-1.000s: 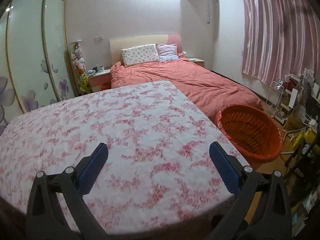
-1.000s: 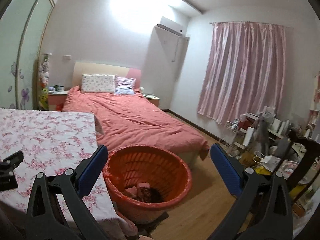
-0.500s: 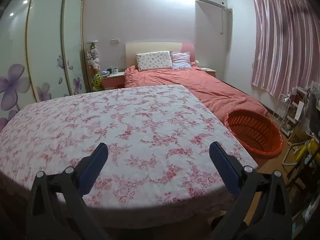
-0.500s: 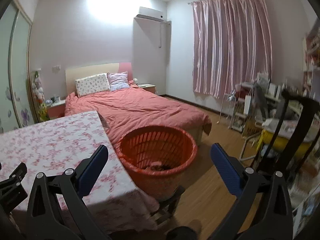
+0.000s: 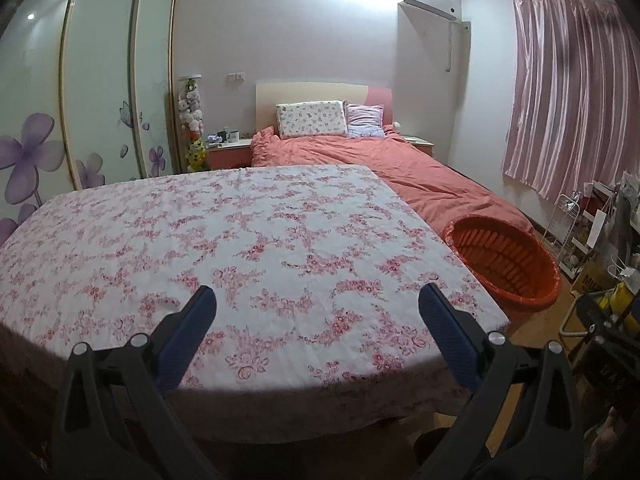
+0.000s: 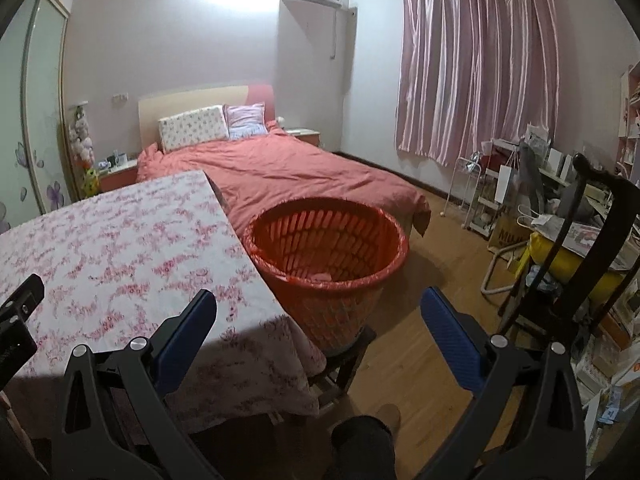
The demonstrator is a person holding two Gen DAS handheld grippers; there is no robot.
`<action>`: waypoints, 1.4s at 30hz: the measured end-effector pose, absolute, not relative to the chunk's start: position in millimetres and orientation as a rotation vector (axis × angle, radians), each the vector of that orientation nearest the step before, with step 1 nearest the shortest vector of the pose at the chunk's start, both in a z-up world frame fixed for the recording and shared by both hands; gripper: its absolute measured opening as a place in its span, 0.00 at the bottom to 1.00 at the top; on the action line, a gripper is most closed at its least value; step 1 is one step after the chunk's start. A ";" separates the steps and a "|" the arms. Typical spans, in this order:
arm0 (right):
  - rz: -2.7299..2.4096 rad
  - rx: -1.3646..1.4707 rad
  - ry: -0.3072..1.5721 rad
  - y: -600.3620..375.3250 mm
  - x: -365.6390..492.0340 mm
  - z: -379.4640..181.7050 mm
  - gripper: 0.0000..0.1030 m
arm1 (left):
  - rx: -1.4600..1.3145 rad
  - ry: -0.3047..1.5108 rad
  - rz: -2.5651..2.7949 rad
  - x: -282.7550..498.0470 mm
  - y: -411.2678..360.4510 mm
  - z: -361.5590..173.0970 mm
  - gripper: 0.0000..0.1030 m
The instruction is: Collect trash
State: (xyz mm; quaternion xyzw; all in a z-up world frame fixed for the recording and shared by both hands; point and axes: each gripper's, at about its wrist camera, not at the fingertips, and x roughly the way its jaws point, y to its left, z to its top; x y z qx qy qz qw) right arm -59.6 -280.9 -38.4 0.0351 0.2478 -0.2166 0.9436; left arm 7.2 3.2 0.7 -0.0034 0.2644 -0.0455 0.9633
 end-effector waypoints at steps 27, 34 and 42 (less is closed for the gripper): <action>-0.432 0.109 0.573 -284.7 -53.9 -49.8 0.98 | 0.010 0.556 -0.083 8.2 -5.2 -8.7 0.96; -0.431 0.111 0.571 -285.0 -53.7 -49.9 0.98 | 0.025 0.539 -0.066 5.9 -7.7 -6.9 0.96; -0.426 0.110 0.557 -283.2 -54.9 -46.8 0.98 | 0.033 0.514 -0.055 0.7 -8.4 -2.4 0.96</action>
